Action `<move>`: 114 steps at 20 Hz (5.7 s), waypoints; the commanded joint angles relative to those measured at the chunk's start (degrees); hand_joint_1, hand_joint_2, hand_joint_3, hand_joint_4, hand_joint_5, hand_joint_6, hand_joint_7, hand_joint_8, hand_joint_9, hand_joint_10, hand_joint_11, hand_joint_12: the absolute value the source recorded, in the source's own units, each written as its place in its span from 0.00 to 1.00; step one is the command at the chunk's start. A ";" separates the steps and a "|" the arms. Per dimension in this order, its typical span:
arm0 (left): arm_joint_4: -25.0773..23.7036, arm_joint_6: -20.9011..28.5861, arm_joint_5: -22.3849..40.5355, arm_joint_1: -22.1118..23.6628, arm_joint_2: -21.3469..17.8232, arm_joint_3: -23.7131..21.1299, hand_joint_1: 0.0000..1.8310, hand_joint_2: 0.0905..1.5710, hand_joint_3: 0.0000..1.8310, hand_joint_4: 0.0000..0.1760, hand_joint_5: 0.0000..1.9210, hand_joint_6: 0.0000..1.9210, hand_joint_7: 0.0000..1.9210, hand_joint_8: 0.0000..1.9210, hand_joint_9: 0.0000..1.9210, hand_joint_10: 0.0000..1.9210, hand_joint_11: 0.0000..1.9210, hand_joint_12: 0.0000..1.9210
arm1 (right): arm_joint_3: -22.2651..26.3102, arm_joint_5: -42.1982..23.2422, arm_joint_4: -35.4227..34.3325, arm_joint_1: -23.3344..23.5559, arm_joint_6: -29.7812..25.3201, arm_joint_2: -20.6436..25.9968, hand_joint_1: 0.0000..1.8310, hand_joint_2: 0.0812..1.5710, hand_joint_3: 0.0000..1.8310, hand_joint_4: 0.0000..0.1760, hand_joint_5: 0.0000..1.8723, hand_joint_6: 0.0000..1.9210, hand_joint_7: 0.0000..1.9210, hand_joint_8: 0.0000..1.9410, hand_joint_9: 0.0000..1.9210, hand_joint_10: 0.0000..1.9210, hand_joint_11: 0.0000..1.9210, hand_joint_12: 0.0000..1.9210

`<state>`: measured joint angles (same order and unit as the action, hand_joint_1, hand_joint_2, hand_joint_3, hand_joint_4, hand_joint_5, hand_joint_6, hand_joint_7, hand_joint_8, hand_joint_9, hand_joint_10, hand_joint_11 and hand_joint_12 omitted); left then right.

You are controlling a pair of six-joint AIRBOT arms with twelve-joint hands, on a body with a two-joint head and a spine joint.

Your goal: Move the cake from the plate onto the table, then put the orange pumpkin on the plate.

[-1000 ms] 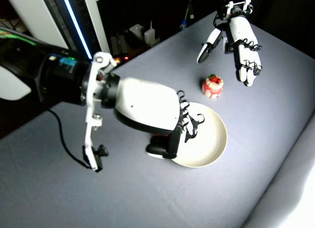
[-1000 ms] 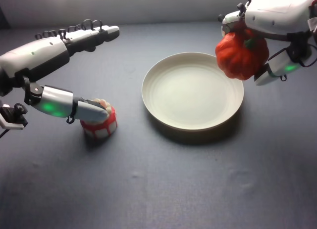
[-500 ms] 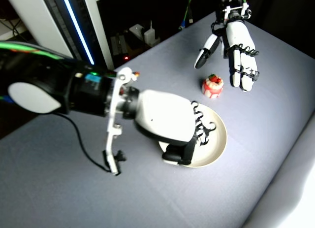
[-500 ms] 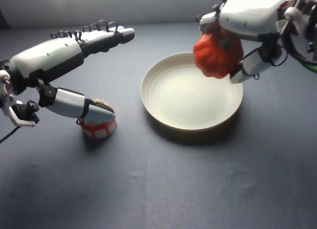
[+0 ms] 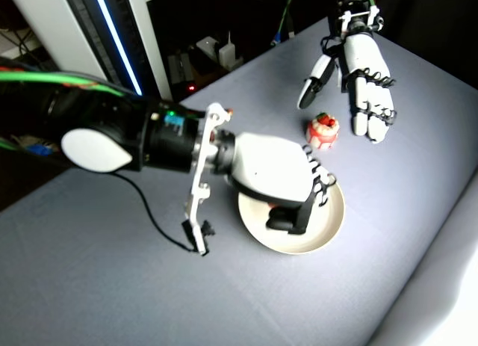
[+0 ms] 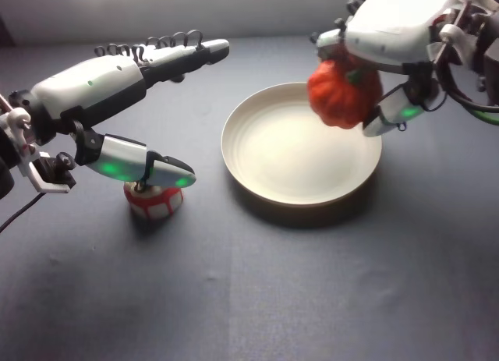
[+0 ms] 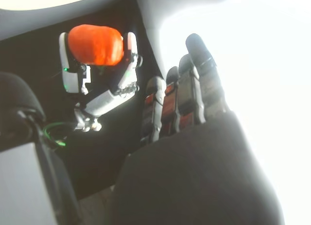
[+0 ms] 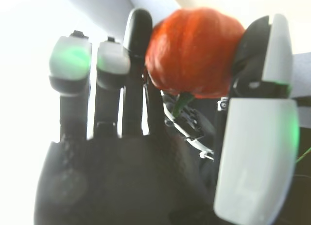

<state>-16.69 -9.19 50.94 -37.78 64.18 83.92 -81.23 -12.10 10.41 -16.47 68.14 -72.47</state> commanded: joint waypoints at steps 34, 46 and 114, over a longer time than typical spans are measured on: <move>0.33 0.20 8.04 6.97 4.14 1.97 0.53 0.66 0.01 0.00 0.14 0.00 0.12 0.00 0.14 0.01 0.00 0.64 | -5.18 -8.72 -0.15 -4.51 -12.42 -2.40 0.63 0.81 0.01 0.00 0.31 0.71 0.38 0.81 0.38 0.85 0.39 0.97; -2.53 0.20 5.14 14.37 9.11 5.67 0.57 0.66 0.00 0.00 0.15 0.03 0.07 0.00 0.09 0.02 0.00 0.55 | -4.35 -7.40 1.92 -5.32 -13.88 -2.91 0.52 0.83 0.00 0.00 0.33 0.79 0.43 0.15 0.33 0.46 0.21 0.84; 51.05 0.20 30.09 -50.77 -19.22 -10.04 0.63 0.62 0.00 0.00 0.26 0.80 0.32 0.95 0.38 1.00 0.42 1.00 | 21.51 3.13 -23.45 -4.04 23.81 28.77 0.48 0.69 0.00 0.00 0.29 0.00 0.23 0.00 0.18 0.00 0.00 0.41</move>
<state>30.94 -9.13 74.24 -88.66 45.80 73.38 -59.57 -3.29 -13.10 -21.23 91.55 -44.23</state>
